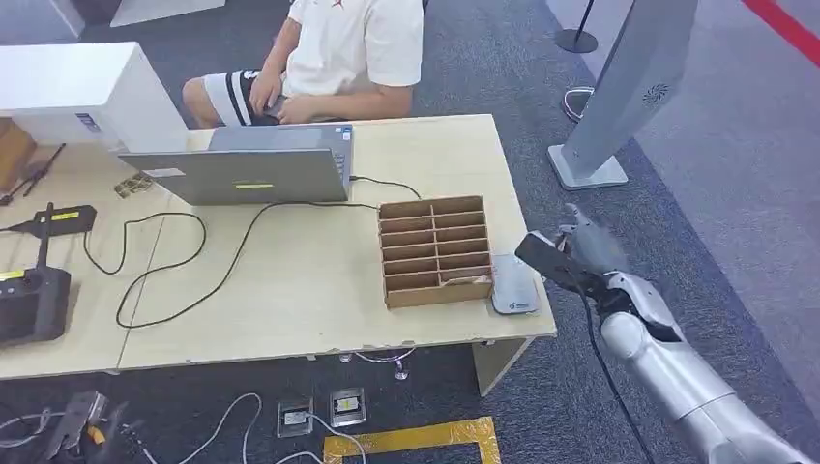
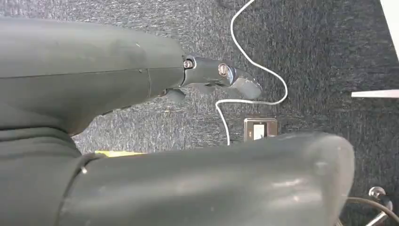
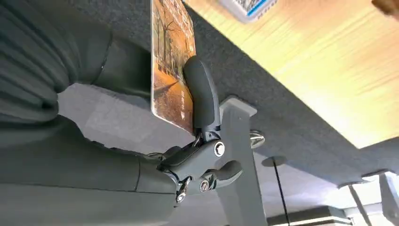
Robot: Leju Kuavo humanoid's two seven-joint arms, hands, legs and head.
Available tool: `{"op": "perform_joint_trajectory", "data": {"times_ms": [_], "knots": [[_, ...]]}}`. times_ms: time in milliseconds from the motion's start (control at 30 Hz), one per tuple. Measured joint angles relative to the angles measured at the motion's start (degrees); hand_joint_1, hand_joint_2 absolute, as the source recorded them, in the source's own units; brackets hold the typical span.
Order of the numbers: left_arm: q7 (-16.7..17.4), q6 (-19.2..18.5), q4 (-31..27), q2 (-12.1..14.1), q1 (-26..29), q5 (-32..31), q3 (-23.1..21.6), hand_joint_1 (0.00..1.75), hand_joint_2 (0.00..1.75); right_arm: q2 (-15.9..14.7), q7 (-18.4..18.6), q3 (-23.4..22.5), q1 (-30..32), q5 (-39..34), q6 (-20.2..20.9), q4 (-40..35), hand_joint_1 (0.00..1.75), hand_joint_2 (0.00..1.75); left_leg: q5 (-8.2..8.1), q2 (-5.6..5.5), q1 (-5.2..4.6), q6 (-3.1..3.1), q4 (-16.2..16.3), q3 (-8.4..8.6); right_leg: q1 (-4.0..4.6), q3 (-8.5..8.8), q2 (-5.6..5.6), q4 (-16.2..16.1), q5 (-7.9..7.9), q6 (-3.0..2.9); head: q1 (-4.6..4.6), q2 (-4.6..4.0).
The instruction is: Pass the card to the sensor for recognition and then transmit it.
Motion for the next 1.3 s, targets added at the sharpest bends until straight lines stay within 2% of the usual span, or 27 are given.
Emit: {"op": "perform_joint_trajectory", "data": {"times_ms": [233,767,933,1100,1300], "knots": [[1.0,0.0,-0.2,0.1,0.4,-0.8,0.4,0.00,0.00,0.8,1.0,0.7,1.4,-1.0,0.9,-1.5,1.75,1.75,0.00,0.00,0.00,0.00,0.0,0.00,0.00,0.00,0.00,0.0,0.00,0.00,0.02,0.00],[1.1,0.0,-1.3,0.9,1.0,-2.3,1.2,0.00,0.00,2.0,2.1,1.5,2.3,-0.9,2.0,-2.7,1.75,1.75,0.00,0.01,0.00,0.00,0.0,0.02,0.00,-0.01,0.01,0.0,0.00,0.00,0.00,0.00],[2.9,0.0,-1.2,1.0,1.0,-2.8,1.5,0.00,0.00,1.9,2.2,1.5,2.5,-0.6,2.3,-2.8,1.75,1.75,0.00,0.01,0.00,0.00,0.0,0.02,0.00,-0.01,0.02,0.0,0.00,0.00,0.02,0.00],[2.8,0.0,-1.3,1.1,1.0,-2.8,1.6,0.00,0.00,2.0,1.9,1.6,2.7,-0.5,2.5,-2.8,1.75,1.75,0.00,0.01,0.00,0.00,0.0,0.02,0.00,-0.01,0.02,0.0,0.00,0.00,0.02,0.00],[3.1,0.0,-3.3,2.2,1.7,-3.5,1.6,0.00,0.00,2.2,2.0,1.5,2.7,-0.5,2.6,-2.8,1.75,1.75,0.01,0.01,0.00,0.00,0.0,0.02,0.00,-0.01,0.02,0.0,0.00,0.00,0.00,0.00]]}}
